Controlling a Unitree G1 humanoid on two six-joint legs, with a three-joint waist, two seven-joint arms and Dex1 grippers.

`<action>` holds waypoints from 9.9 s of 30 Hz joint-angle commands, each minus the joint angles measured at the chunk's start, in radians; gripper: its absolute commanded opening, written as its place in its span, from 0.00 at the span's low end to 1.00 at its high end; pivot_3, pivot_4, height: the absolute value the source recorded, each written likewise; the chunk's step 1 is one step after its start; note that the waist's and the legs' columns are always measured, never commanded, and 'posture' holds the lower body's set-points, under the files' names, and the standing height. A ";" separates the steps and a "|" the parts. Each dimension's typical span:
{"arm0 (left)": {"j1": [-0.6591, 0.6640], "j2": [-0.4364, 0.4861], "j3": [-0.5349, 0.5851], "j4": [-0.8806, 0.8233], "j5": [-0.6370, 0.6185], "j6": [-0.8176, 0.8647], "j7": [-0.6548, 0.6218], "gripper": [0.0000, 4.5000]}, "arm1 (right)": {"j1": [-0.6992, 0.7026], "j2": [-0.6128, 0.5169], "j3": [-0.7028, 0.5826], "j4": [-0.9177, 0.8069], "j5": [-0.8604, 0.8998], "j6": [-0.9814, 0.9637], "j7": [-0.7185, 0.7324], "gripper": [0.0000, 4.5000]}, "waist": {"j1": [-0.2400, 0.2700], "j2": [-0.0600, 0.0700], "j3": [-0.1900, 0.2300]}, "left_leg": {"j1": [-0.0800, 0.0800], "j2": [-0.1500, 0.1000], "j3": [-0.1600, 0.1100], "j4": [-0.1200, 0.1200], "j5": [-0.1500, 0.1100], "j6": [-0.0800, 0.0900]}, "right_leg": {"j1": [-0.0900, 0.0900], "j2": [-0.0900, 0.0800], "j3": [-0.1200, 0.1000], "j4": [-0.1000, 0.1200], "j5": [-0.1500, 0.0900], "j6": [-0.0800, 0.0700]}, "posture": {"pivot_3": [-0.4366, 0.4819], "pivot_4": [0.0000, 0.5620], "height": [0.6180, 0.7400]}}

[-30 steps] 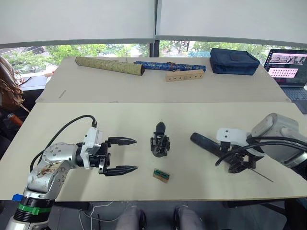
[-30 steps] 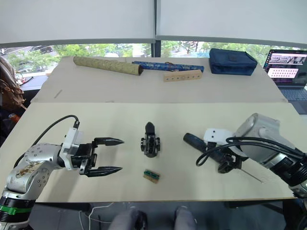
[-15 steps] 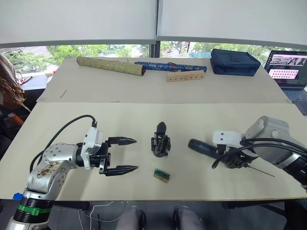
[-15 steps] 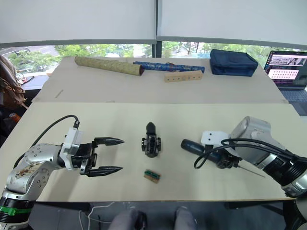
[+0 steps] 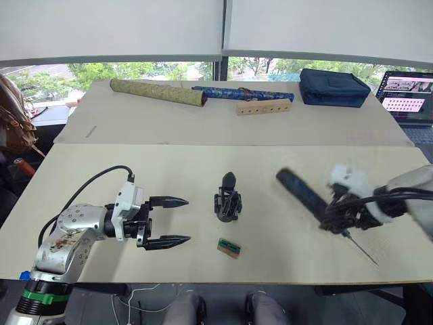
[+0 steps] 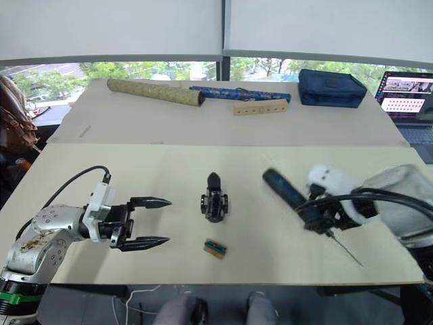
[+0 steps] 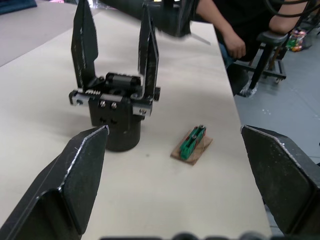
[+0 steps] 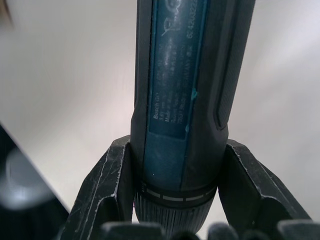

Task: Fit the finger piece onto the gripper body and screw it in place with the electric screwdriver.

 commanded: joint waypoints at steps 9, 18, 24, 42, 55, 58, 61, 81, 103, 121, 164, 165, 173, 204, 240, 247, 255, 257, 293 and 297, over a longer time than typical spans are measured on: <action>-0.044 -0.010 -0.012 0.110 0.086 -0.140 -0.031 1.00 | 0.074 0.553 -0.594 -0.289 0.446 -0.230 -0.233 0.43 | -0.002 0.000 0.000 | 0.001 0.000 0.000 -0.001 0.000 0.000 | 0.000 0.001 0.001 0.001 0.000 0.000 | 0.48 0.27 1.00; -0.058 -0.004 -0.023 0.170 0.091 -0.179 -0.097 1.00 | 0.235 0.683 -0.404 -0.532 0.505 -0.536 -0.339 0.43 | -0.004 -0.001 0.000 | 0.001 -0.002 0.001 -0.001 0.000 0.000 | 0.000 0.001 0.001 0.001 0.000 0.000 | 0.48 0.27 1.00; -0.050 -0.025 -0.088 0.174 0.154 -0.222 -0.095 1.00 | 0.260 0.703 -0.195 -0.535 0.494 -0.688 -0.355 0.43 | -0.011 -0.001 0.000 | 0.003 -0.002 0.001 -0.001 0.001 -0.001 | 0.000 0.002 0.001 0.003 0.000 0.000 | 0.48 0.27 1.00; -0.027 -0.146 -0.263 0.171 0.305 -0.299 -0.001 1.00 | 0.288 0.601 0.031 -0.292 0.427 -0.963 -0.144 0.43 | -0.002 -0.002 0.000 | 0.003 -0.001 0.001 0.000 0.000 0.000 | 0.001 0.002 0.002 0.003 0.000 0.000 | 0.48 0.27 1.00; -0.025 -0.218 -0.345 0.205 0.368 -0.346 0.057 1.00 | 0.266 0.570 0.108 -0.237 0.378 -0.997 -0.145 0.43 | 0.002 -0.002 0.000 | 0.003 -0.001 0.000 0.000 -0.001 0.002 | 0.001 0.001 0.002 0.003 0.000 0.000 | 0.48 0.27 1.00; -0.038 -0.233 -0.364 0.229 0.394 -0.349 0.072 1.00 | 0.259 0.567 0.118 -0.216 0.368 -1.005 -0.142 0.43 | 0.004 -0.002 0.000 | 0.003 -0.001 0.000 0.000 -0.001 0.002 | 0.001 0.001 0.002 0.003 0.000 0.000 | 0.48 0.27 1.00; -0.048 -0.246 -0.377 0.240 0.401 -0.346 0.077 1.00 | 0.256 0.567 0.124 -0.205 0.365 -1.007 -0.144 0.43 | 0.007 -0.002 0.000 | 0.003 -0.001 0.000 0.001 -0.001 0.003 | 0.002 0.000 0.002 0.003 0.000 0.000 | 0.48 0.27 1.00; -0.057 -0.284 -0.423 0.275 0.431 -0.358 0.076 1.00 | 0.268 0.563 0.135 -0.203 0.356 -1.005 -0.142 0.43 | 0.024 -0.001 -0.001 | 0.004 -0.002 0.000 0.002 -0.003 0.005 | 0.003 -0.002 0.001 0.003 0.000 0.000 | 0.48 0.27 1.00; -0.066 -0.287 -0.426 0.290 0.431 -0.342 0.074 1.00 | 0.276 0.558 0.121 -0.212 0.391 -1.004 -0.156 0.43 | 0.027 -0.001 -0.001 | 0.003 -0.003 0.000 0.004 -0.004 0.007 | 0.004 -0.003 0.001 0.002 0.000 0.000 | 0.48 0.27 1.00; -0.065 -0.281 -0.423 0.273 0.426 -0.319 0.077 1.00 | 0.283 0.533 0.092 -0.188 0.394 -1.018 -0.152 0.43 | 0.027 -0.001 -0.001 | 0.003 -0.003 0.000 0.005 -0.005 0.008 | 0.005 -0.004 0.001 0.002 0.001 0.000 | 0.48 0.27 1.00; -0.062 -0.275 -0.425 0.250 0.421 -0.286 0.086 1.00 | 0.297 0.542 0.132 -0.176 0.376 -1.018 -0.153 0.43 | 0.027 -0.001 -0.001 | 0.003 -0.003 0.000 0.005 -0.005 0.009 | 0.004 -0.004 0.001 0.002 0.001 0.000 | 0.48 0.27 1.00; -0.062 -0.275 -0.425 0.250 0.421 -0.286 0.086 1.00 | 0.297 0.542 0.133 -0.176 0.375 -1.019 -0.153 0.43 | 0.027 -0.001 -0.001 | 0.003 -0.003 0.000 0.005 -0.005 0.009 | 0.004 -0.004 0.001 0.002 0.001 0.000 | 0.48 0.27 1.00; -0.064 -0.275 -0.425 0.253 0.421 -0.285 0.085 1.00 | 0.290 0.546 0.137 -0.171 0.367 -1.021 -0.157 0.43 | 0.027 -0.001 -0.001 | 0.003 -0.003 0.000 0.005 -0.005 0.009 | 0.004 -0.004 0.001 0.002 0.001 0.000 | 0.48 0.27 1.00; -0.068 -0.281 -0.423 0.267 0.424 -0.293 0.093 1.00 | 0.290 0.544 0.161 -0.145 0.343 -1.050 -0.159 0.43 | 0.027 -0.001 -0.001 | 0.003 -0.003 0.000 0.005 -0.005 0.009 | 0.005 -0.004 0.001 0.002 0.001 0.001 | 0.48 0.27 1.00; -0.066 -0.283 -0.391 0.277 0.388 -0.318 0.089 1.00 | 0.268 0.543 0.131 -0.168 0.395 -1.029 -0.170 0.43 | 0.027 0.000 -0.001 | 0.004 -0.003 0.000 0.005 -0.006 0.010 | 0.005 -0.005 0.001 0.002 0.001 0.001 | 0.48 0.27 1.00; -0.056 -0.277 -0.358 0.259 0.343 -0.328 0.074 1.00 | 0.254 0.524 0.120 -0.185 0.429 -1.013 -0.175 0.43 | 0.024 0.000 -0.001 | 0.003 -0.003 0.000 0.005 -0.005 0.010 | 0.004 -0.005 0.001 0.002 0.001 0.001 | 0.48 0.27 1.00; -0.034 -0.241 -0.272 0.161 0.201 -0.275 0.035 1.00 | 0.224 0.499 0.088 -0.223 0.490 -0.972 -0.205 0.43 | 0.010 -0.001 0.000 | 0.000 -0.003 0.000 0.005 -0.005 0.009 | 0.001 -0.005 0.000 0.002 0.001 0.001 | 0.48 0.27 1.00; -0.029 -0.222 -0.255 0.135 0.173 -0.255 0.020 1.00 | 0.216 0.491 0.076 -0.232 0.507 -0.958 -0.212 0.43 | 0.008 -0.001 0.000 | 0.000 -0.003 0.000 0.005 -0.005 0.009 | 0.001 -0.005 0.000 0.002 0.001 0.001 | 0.48 0.27 1.00; -0.241 -0.169 -0.078 0.225 0.079 -0.152 0.026 1.00 | -0.100 0.431 -0.058 0.022 0.570 -0.900 -0.202 0.43 | -0.001 -0.002 0.000 | 0.000 -0.002 0.002 0.003 -0.003 0.006 | 0.001 -0.002 0.000 0.000 0.001 0.001 | 0.48 0.27 1.00; -0.248 -0.178 -0.082 0.234 0.085 -0.149 0.026 1.00 | -0.139 0.469 -0.049 0.045 0.569 -0.889 -0.203 0.43 | -0.001 -0.002 0.000 | 0.000 -0.002 0.002 0.003 -0.003 0.006 | 0.001 -0.001 0.001 0.000 0.001 0.001 | 0.48 0.27 1.00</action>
